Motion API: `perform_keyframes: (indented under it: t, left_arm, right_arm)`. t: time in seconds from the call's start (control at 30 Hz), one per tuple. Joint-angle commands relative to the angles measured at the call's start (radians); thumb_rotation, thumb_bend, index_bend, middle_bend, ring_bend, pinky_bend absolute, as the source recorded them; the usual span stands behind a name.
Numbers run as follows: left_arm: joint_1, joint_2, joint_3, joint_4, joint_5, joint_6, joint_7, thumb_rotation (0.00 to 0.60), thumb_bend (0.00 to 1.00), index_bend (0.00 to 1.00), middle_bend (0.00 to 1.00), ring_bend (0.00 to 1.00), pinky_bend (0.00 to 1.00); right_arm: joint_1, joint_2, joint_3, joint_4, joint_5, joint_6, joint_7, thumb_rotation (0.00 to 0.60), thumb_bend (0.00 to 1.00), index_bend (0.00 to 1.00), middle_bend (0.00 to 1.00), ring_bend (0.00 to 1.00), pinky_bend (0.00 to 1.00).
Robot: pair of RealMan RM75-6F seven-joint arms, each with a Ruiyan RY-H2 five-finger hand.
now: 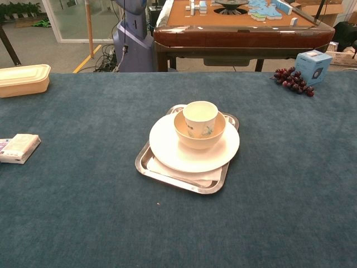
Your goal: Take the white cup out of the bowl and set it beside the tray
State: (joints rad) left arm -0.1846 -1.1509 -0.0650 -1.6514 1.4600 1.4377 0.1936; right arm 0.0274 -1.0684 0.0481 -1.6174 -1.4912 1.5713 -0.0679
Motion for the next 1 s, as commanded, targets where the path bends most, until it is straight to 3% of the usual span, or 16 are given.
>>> perform_keyframes:
  t: [0.03,0.47,0.7,1.0]
  left_arm:
    - [0.001,0.0,0.002,0.001,0.002,-0.001,0.001,0.6,0.32,0.0,0.0,0.0,0.0]
    - [0.011,0.011,0.001,-0.016,0.016,0.022,-0.014,0.6,0.32,0.0,0.0,0.0,0.0]
    - [0.03,0.019,-0.003,-0.009,-0.005,0.038,-0.024,0.6,0.32,0.0,0.0,0.0,0.0]
    - [0.023,0.016,-0.024,0.008,-0.056,0.011,-0.031,0.6,0.32,0.0,0.0,0.0,0.0]
  right_arm:
    - [0.004,0.001,0.004,-0.006,-0.004,-0.004,-0.005,0.6,0.05,0.0,0.0,0.0,0.0]
    - [0.081,0.081,0.03,-0.097,0.013,-0.14,-0.003,0.6,0.05,0.0,0.0,0.0,0.0]
    - [0.225,0.147,0.076,-0.15,0.084,-0.372,-0.006,0.6,0.05,0.0,0.0,0.0,0.0]
    - [0.451,0.131,0.154,-0.109,0.21,-0.668,-0.033,0.6,0.05,0.0,0.0,0.0,0.0]
